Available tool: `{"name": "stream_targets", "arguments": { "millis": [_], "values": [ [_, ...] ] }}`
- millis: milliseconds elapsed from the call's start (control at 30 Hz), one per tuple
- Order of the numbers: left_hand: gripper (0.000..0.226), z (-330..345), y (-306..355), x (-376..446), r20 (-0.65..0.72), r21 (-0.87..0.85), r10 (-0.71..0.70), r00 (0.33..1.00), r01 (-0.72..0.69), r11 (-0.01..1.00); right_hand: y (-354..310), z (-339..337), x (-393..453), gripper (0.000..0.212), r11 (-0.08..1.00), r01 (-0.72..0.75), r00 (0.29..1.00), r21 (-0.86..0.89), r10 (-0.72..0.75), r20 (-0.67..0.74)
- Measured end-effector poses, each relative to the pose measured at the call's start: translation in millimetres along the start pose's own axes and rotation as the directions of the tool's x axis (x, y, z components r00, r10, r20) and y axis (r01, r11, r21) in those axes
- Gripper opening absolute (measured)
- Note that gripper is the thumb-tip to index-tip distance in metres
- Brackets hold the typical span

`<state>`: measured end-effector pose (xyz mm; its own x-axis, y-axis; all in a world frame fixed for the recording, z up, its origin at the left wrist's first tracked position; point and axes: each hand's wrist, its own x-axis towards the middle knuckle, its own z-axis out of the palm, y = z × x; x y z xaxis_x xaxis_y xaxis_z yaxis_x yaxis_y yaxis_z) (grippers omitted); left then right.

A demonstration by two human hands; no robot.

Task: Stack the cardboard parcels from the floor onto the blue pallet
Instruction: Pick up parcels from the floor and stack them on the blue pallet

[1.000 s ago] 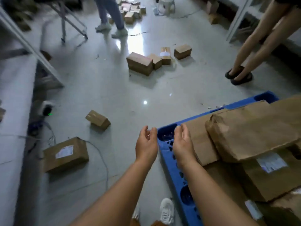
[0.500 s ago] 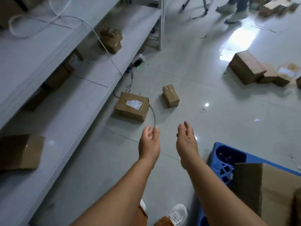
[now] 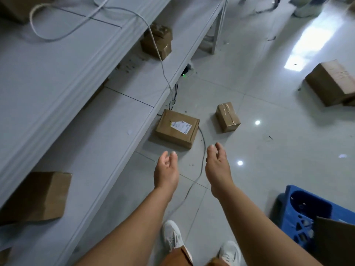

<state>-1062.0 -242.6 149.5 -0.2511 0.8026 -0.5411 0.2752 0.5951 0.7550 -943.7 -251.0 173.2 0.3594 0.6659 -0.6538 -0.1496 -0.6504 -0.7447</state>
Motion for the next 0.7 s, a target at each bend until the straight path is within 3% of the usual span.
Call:
{"name": "stream_targets", "arguments": {
  "millis": [333,700],
  "values": [
    [0.053,45.5,25.7,118.7,0.009,0.113,-0.004,1.0,0.003,0.994,-15.6,1.5,120.5,0.052,0.997,-0.078,0.997,0.019,0.079,-0.024],
    [0.056,94.3,36.2,272.3,-0.092,0.255,-0.067,0.994,0.088,0.963,-31.5,14.7,283.2,0.055,0.986,-0.137,0.987,-0.092,0.144,0.077]
  ]
}}
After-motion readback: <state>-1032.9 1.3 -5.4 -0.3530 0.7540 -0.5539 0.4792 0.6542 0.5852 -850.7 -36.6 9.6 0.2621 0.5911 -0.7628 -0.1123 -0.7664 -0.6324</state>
